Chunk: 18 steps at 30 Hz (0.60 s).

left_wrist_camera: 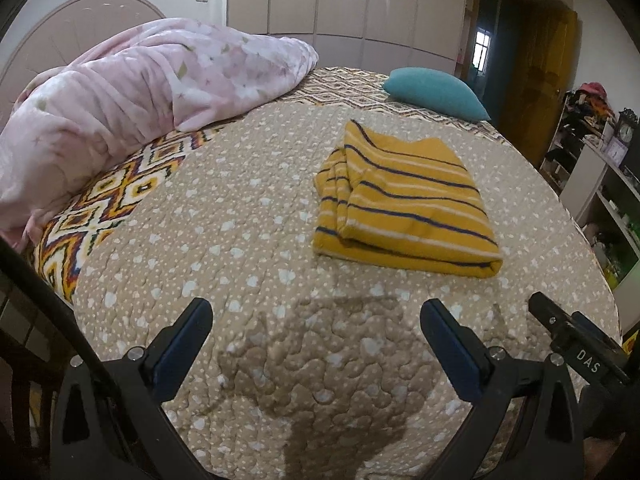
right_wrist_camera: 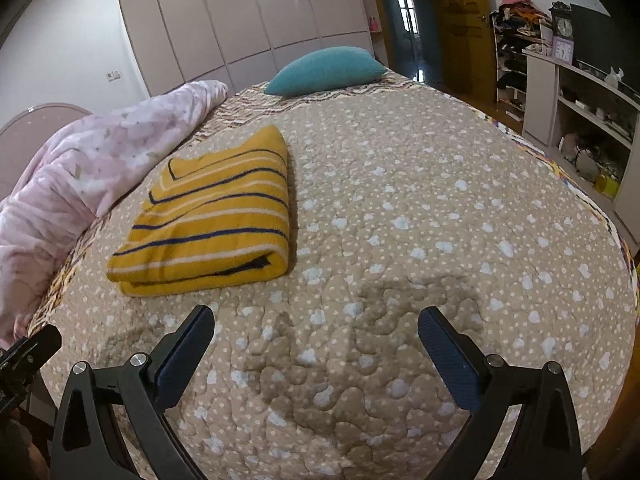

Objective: Fold small clothes

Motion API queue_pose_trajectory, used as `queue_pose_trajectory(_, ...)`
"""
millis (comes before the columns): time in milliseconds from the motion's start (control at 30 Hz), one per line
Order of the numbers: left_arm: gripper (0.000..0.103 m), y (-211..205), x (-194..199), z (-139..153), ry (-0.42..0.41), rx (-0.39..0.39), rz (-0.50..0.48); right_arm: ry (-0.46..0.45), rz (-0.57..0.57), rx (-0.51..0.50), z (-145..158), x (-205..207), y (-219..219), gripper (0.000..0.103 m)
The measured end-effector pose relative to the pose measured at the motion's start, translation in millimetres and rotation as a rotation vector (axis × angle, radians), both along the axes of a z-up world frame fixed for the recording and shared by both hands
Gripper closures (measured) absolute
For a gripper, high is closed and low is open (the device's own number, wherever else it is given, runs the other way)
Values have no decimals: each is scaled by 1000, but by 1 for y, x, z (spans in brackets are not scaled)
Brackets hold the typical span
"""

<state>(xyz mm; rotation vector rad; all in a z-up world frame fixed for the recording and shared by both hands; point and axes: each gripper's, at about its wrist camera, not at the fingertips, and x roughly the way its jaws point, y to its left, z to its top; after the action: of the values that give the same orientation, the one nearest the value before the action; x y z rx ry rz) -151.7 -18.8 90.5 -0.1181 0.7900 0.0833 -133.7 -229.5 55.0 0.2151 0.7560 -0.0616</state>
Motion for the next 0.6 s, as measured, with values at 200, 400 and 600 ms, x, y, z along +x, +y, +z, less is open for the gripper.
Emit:
queue_pose_trajectory(200,0,-7,-2,0,-6,4,-30,20,15,3,-6,0,4,0)
queue_pose_trajectory(400,0,-9,0,-4,21,33,-14,9,29,-60,-4,-2,13,0)
queue_pose_trajectory(600,0,-8,0,-6,32,33,-13,14,48,-92,-4,-2,19,0)
